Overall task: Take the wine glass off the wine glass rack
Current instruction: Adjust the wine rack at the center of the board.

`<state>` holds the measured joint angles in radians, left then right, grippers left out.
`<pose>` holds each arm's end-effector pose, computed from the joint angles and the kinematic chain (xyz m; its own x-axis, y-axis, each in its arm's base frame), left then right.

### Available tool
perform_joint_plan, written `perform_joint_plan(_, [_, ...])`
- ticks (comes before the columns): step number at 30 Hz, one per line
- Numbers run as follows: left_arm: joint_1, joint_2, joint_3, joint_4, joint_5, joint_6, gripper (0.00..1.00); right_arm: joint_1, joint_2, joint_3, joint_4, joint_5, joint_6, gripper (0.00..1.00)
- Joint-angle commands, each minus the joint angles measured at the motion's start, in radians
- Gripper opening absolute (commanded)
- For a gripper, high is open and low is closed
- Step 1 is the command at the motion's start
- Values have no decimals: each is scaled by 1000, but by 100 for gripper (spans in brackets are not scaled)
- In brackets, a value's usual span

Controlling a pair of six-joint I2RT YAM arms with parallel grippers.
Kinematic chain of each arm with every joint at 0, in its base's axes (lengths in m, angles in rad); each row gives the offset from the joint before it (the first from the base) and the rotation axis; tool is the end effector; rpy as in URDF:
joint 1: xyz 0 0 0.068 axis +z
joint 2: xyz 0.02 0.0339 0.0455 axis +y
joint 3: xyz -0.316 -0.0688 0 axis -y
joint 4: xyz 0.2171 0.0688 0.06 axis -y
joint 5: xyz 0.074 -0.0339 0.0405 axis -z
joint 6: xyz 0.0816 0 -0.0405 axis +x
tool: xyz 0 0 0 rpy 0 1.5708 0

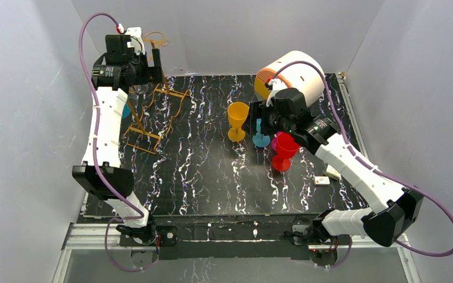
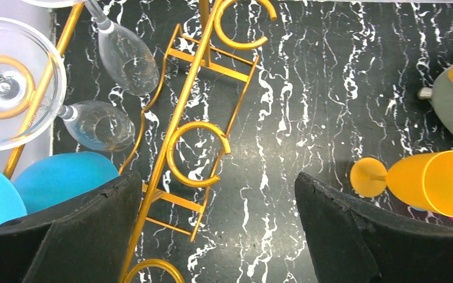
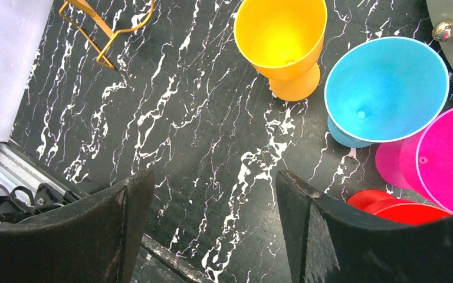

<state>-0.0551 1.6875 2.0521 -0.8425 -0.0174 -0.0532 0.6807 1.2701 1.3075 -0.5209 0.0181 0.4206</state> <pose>0.3759 -0.0193 0.4893 -0.4607 -0.0278 -0.8871 0.0152 0.9991 -0.0392 0.2176 0.1744 0.4111 -0.5816 0.0543 -0.8116 -0.4155 0.8379 0.3538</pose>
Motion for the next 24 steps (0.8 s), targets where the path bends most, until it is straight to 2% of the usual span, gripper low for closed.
perform_joint_plan(1, [1, -24, 30, -27, 111, -41, 98, -4, 14, 48, 36, -11, 6, 83])
perform_joint_plan(24, [3, 6, 25, 138, 419, -339, 98, -4, 1, 36, 39, -12, 19, 84])
